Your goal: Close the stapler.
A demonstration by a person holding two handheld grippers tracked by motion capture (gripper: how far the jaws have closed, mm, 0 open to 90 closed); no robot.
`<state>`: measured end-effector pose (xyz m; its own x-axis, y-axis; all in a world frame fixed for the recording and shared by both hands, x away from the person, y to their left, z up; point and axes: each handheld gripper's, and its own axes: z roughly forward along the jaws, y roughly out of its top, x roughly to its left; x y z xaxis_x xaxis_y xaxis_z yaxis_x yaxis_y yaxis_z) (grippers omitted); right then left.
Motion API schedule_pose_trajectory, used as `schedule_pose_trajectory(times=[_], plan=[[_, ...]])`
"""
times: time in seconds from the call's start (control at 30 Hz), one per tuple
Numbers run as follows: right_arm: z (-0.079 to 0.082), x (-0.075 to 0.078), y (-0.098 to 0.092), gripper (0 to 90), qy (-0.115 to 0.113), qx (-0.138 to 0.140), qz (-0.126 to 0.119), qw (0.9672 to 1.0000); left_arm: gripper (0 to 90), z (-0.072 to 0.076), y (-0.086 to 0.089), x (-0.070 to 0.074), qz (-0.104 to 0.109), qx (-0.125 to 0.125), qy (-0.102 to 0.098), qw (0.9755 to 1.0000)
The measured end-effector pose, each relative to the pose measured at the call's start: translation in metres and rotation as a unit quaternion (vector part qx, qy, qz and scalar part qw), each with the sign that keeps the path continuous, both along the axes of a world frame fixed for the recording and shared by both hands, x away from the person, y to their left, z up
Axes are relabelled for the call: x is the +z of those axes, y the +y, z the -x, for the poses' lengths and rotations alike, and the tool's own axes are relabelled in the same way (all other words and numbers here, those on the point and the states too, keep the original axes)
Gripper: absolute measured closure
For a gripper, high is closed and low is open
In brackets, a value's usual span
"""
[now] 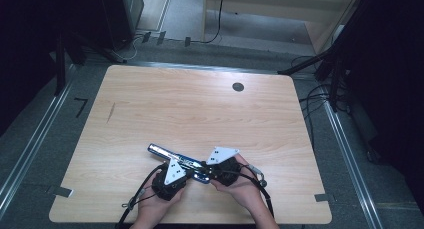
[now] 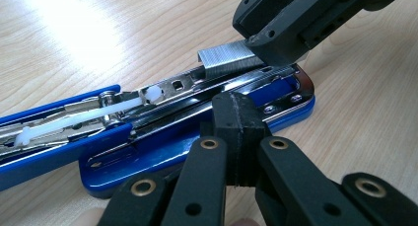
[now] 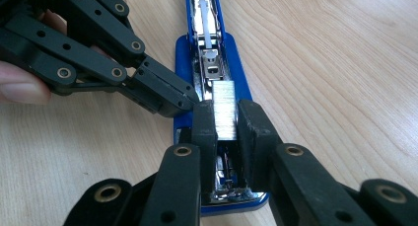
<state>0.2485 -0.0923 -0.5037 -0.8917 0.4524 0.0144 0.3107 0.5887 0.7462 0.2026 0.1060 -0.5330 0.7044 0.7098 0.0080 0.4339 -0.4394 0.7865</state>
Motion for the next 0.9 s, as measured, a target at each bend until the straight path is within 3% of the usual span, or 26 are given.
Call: schedule_pose_trajectory(times=[0.33,0.9], plan=[[-0.0022,0.0001,-0.0002,79.5,-0.008,0.026,0.005,0.9996,90.0,0.0000,0.0000,0.0001,0.000,0.000,0.000,1.0000],[-0.0044,0.0001,-0.0003,79.0,0.005,0.024,0.001,0.9997,90.0,0.0000,0.0000,0.0001,0.000,0.001,0.000,1.0000]])
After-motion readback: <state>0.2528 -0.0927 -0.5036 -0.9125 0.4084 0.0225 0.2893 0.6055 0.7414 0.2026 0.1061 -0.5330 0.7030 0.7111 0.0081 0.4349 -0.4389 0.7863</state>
